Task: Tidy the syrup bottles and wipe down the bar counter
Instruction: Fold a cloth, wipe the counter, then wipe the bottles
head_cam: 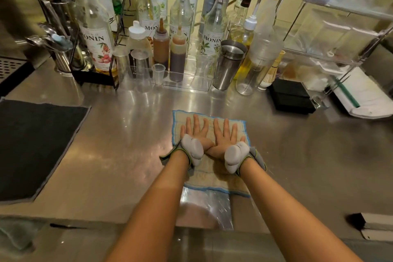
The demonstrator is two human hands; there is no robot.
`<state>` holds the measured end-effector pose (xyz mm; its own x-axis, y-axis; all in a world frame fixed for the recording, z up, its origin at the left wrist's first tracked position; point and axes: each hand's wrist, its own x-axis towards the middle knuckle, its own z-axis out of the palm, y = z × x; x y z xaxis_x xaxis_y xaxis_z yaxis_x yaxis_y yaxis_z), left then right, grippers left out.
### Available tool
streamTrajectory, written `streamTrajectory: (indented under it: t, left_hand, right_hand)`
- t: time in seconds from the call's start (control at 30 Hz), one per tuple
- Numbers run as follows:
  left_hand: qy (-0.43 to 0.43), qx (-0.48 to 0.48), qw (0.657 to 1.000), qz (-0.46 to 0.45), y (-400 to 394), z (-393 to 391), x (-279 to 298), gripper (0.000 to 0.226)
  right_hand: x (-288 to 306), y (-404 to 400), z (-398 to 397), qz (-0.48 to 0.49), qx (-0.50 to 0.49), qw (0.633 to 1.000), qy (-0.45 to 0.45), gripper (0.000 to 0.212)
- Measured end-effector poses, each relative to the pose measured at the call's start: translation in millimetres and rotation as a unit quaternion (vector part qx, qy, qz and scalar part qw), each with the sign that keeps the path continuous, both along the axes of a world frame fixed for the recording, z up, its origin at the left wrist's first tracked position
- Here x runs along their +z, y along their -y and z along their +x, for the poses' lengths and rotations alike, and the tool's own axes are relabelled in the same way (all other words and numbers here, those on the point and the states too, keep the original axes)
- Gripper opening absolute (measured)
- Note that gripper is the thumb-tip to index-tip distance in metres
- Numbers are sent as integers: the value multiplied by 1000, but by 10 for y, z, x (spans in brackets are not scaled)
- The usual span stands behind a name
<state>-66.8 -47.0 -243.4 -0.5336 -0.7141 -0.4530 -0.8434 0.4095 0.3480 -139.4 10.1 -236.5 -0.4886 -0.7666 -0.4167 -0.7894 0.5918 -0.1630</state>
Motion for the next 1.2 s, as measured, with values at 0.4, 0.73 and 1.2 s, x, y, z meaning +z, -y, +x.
streamTrajectory:
  t: [0.4,0.73,1.2]
  left_hand:
    - [-18,-35,999,0,808,-657,-81,73]
    - [-17,-46,999,3,860,-697,-157,72]
    - [-37,-21,999,14,80,186,-169,73]
  right_hand:
    - [-235,826,-713,-17,-59,998,-24,94]
    - [-103,757,-628,6,-76,997,-12,89]
    - [4,-33,224,-3,-41,999,5,93]
